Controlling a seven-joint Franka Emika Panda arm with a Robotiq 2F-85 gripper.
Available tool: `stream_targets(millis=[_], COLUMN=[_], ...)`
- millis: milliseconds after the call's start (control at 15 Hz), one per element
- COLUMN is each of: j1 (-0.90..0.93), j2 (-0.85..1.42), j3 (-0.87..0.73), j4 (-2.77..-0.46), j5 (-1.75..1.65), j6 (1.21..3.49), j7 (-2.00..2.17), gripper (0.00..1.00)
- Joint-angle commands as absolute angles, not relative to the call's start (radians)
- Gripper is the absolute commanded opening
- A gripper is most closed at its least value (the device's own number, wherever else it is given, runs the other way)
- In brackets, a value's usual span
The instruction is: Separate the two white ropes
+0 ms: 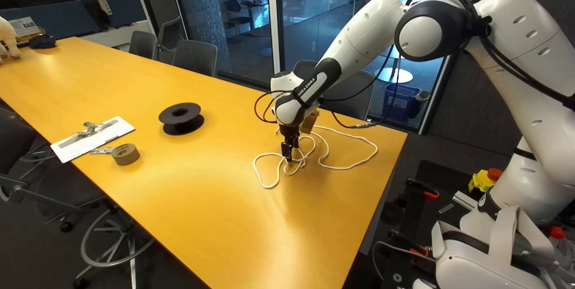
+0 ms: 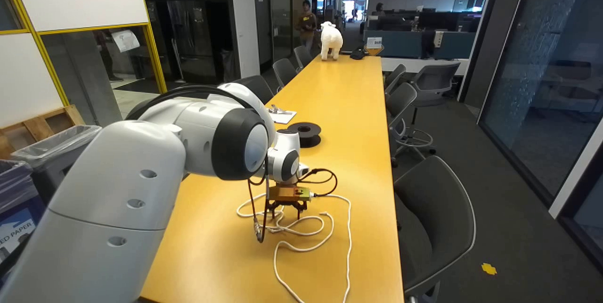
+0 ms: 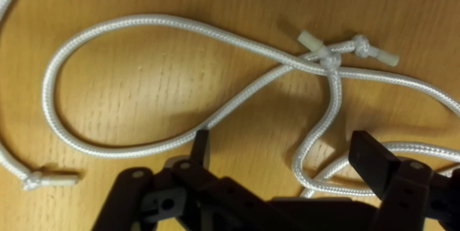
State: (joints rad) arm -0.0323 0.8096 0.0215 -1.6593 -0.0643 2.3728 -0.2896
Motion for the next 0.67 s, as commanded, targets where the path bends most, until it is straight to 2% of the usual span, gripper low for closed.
stream_targets(millis=[0, 67, 600], j1=[-0.039, -0.038, -0.038], j2=[0.798, 0.799, 0.796], j3=[0.030, 0.029, 0.028], j4=[-1.662, -1.662, -1.661], j5=[-0.083, -0.084, -0.092], j6=[2.355, 2.355, 2.355], j7=[-0.296, -0.296, -0.298], gripper=[1.00, 0.81, 0.20])
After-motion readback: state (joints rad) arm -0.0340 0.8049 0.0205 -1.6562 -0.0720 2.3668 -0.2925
